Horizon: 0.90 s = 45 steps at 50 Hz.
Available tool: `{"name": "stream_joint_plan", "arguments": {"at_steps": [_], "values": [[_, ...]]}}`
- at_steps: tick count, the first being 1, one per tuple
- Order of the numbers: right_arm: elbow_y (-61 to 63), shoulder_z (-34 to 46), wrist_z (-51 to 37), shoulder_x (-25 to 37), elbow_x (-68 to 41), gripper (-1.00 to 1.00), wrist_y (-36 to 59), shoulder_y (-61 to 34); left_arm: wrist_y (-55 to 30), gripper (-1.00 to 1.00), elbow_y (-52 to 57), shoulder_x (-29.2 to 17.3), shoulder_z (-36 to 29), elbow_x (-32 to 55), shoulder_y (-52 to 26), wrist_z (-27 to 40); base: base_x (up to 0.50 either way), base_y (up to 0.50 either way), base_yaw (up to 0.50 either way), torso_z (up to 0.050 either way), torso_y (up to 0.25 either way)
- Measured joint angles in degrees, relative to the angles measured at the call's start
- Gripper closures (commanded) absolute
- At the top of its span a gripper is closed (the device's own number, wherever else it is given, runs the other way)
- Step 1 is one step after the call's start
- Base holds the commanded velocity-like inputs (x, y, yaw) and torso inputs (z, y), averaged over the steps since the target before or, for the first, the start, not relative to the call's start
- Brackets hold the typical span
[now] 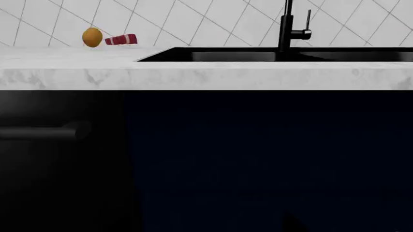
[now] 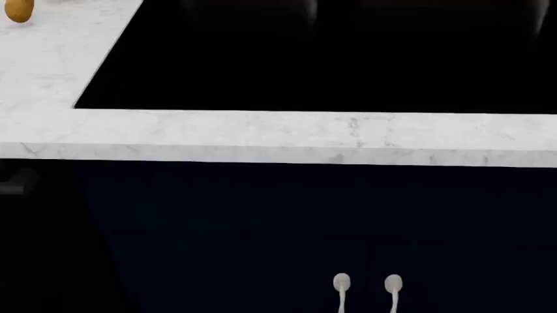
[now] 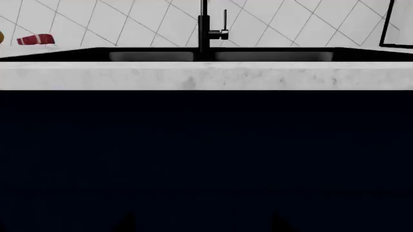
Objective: Open the dishwasher door
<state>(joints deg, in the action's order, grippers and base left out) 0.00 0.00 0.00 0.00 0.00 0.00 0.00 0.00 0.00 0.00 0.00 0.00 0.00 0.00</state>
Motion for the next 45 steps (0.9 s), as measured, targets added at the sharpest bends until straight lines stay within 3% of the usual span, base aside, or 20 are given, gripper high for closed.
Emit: {"name": "stream_joint_plan", "arguments": {"at_steps": [24,45], "values": [[-0.3,4.1,-4.1,2.9,-1.9,-1.0,-1.0,0.1,-0.1,-1.0,1.6,-3.0,-3.4,4.0,0.6,2.5,0.0,0.0,0.0,0.0,0.0],[0.2,6.8,-5.9,4.6,-3.0,-1.0,-0.9,0.1,0.4,-1.0,2.0,-4.9,-5.8,5.1,0.4,4.1,0.0,0.5,0.0,0.0,0.0]]}}
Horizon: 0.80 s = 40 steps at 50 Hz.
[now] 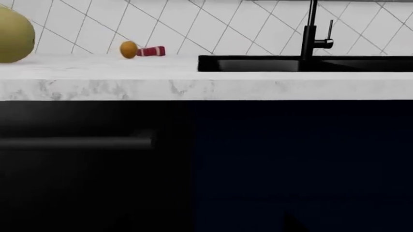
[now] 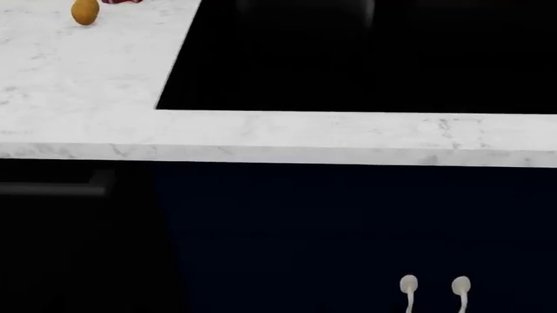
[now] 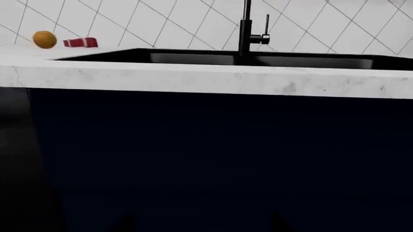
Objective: Open the dishwasher door
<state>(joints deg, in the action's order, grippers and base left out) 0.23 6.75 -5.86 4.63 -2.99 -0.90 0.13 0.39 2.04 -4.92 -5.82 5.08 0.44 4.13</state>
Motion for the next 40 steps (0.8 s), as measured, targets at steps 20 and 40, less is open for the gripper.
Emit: {"name": "stream_joint_plan", "arguments": {"at_steps": [20,40], "values": [[0.1,1.6,-1.3,1.3,-1.5,-1.0,0.1,0.0,0.7,-1.0,-0.3,-1.3,-1.5,0.8,-0.1,1.6,0.0,0.5,0.0,0.0,0.0],[0.0,2.5,-2.0,2.1,-3.5,-1.0,-0.4,0.1,1.3,-1.0,-0.9,-2.3,-2.6,2.1,-0.4,2.6,0.0,0.35,0.0,0.0,0.0]]}}
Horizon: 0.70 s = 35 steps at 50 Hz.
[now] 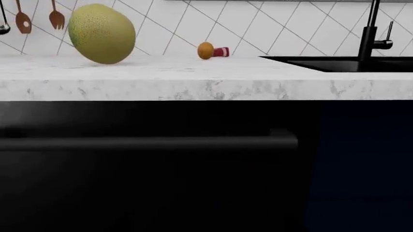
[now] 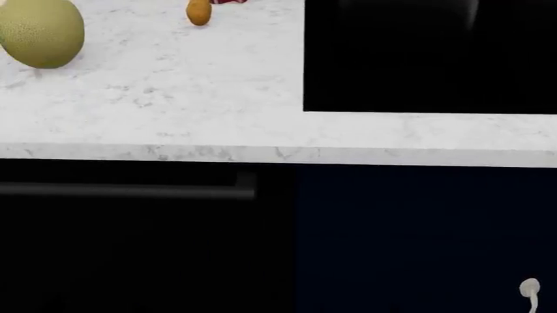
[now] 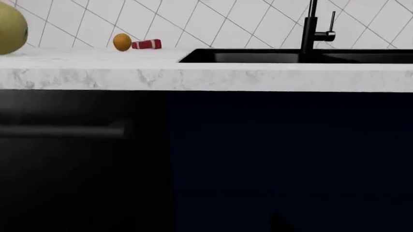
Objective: Open the dishwasher door
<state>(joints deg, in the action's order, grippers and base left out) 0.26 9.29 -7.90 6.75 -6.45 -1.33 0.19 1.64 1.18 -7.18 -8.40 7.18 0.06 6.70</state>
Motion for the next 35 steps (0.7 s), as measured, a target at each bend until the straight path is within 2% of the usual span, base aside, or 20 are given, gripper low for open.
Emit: {"name": "stream_joint_plan", "arguments": {"at_steps": [4,23,35], "values": [[0.1,0.1,-0.1,0.2,-0.5,-1.0,-0.1,0.1,0.1,-1.0,0.1,0.0,-0.1,0.6,0.0,0.2,0.0,0.0,0.0,-0.01,0.0],[-0.1,0.8,-0.7,1.0,-1.8,-1.0,-0.8,0.2,0.0,-1.0,-0.1,-0.3,-0.9,1.9,-0.5,1.4,0.0,0.0,0.0,-0.05,0.0],[0.2,1.2,-1.3,1.5,-2.4,-1.0,-0.9,0.4,0.2,-1.0,-0.3,-0.8,-1.7,1.9,-0.6,1.9,0.06,0.0,0.0,0.0,0.0]]}}
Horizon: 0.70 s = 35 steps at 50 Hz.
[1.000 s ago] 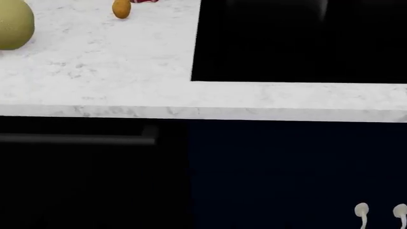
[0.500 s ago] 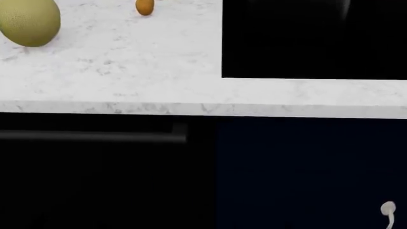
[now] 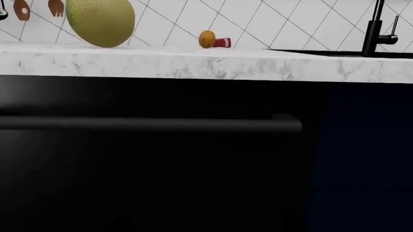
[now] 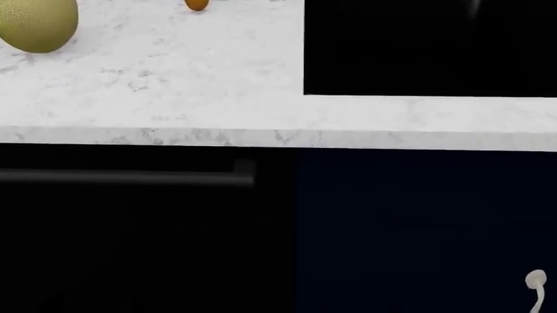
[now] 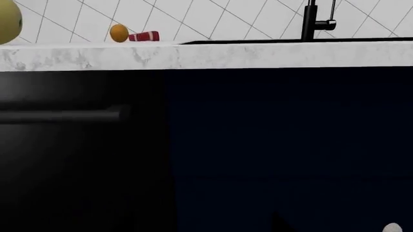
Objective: Open the dishwasher door
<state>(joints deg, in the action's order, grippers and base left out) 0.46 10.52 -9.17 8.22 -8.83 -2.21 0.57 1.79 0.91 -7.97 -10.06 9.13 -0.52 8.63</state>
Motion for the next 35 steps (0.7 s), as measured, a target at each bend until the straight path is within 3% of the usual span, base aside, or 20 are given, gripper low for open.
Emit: {"name": "stream_joint_plan", "arguments": {"at_steps": [20,35], "values": [[-0.3,0.8,-0.8,0.7,-0.5,-1.0,-0.3,-0.3,-0.2,-1.0,0.2,-0.8,-1.2,-0.1,-0.4,1.0,0.38,0.0,0.0,0.0,0.0],[0.1,1.2,-1.3,1.1,-1.2,-1.0,-0.6,-0.1,-0.4,-1.0,0.6,-1.6,-2.1,-0.4,-0.3,1.7,0.0,0.0,0.0,0.0,0.0]]}}
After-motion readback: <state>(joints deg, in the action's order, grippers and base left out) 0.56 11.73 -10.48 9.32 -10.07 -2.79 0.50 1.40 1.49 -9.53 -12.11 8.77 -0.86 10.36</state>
